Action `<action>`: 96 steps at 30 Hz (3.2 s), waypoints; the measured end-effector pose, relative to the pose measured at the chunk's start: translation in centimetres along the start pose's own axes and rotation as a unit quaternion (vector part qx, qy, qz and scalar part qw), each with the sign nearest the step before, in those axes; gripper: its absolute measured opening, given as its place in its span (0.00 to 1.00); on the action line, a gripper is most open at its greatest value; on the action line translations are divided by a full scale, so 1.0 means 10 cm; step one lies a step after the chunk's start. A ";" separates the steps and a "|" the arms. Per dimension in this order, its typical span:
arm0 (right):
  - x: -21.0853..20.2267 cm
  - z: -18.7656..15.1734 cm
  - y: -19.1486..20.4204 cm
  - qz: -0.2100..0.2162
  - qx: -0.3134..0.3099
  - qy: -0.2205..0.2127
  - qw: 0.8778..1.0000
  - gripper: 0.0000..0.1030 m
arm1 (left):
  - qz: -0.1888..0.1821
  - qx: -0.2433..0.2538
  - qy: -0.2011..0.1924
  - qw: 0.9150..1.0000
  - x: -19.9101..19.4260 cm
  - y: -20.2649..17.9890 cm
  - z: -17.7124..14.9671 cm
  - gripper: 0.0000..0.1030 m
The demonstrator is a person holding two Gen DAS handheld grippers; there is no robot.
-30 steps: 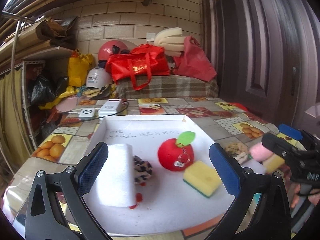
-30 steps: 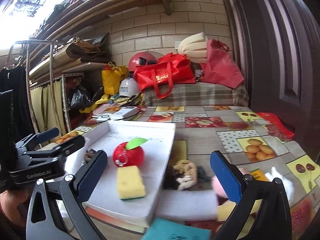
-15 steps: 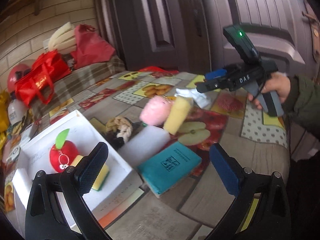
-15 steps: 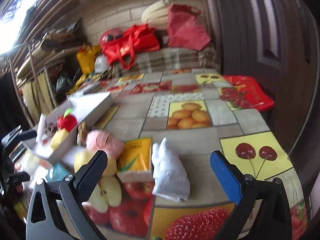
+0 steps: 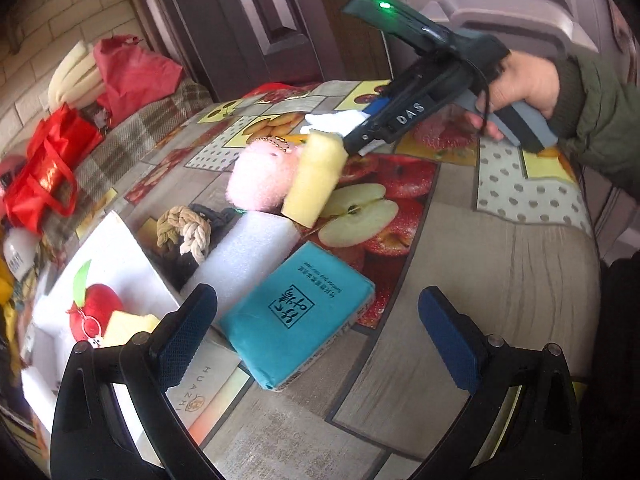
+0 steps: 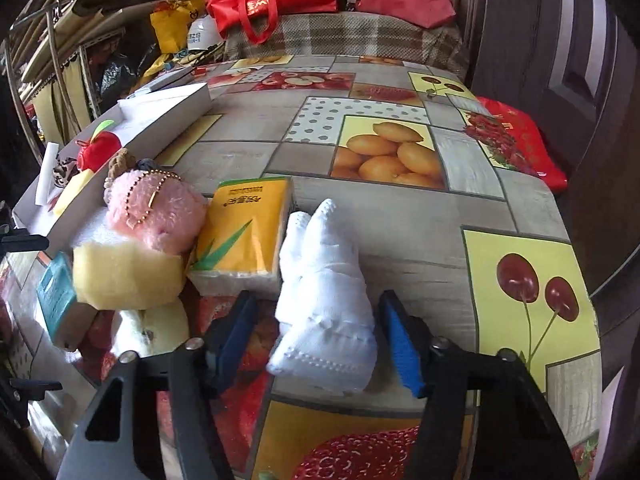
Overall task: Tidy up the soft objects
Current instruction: 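Grasp the white sock with the right tool while the left tool grasps the teal tissue pack, then lift the teal tissue pack with the left tool while the right tool lifts the sock, then carry the tissue pack and sock into the white box while both tools open to release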
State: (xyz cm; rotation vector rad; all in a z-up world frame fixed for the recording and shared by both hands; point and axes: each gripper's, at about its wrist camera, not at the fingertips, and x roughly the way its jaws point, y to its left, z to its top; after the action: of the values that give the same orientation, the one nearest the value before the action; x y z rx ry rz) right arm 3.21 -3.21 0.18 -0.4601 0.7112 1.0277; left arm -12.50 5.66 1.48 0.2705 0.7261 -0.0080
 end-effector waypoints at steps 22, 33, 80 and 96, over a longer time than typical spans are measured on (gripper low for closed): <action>-0.14 0.03 -0.18 0.013 0.056 -0.041 0.998 0.42 | -0.036 -0.038 0.017 0.998 0.12 0.11 0.07 0.68; -0.13 0.03 -0.22 0.012 0.064 -0.041 0.997 0.42 | -0.134 -0.153 -0.077 0.976 -0.14 0.38 0.09 0.68; -0.72 0.00 0.81 0.018 0.032 -0.259 0.965 0.41 | 0.163 -0.241 -0.161 0.943 -0.88 1.06 -0.69 0.50; -0.49 0.13 1.30 0.054 -0.026 -0.226 0.972 0.41 | 0.173 -0.270 -0.157 0.934 -0.93 1.21 -0.81 0.50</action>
State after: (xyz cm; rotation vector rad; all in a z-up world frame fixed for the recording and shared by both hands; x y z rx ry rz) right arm -9.50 0.58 4.34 -0.2184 0.3041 1.2040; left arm -23.53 18.49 4.69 -0.1330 0.3319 0.4702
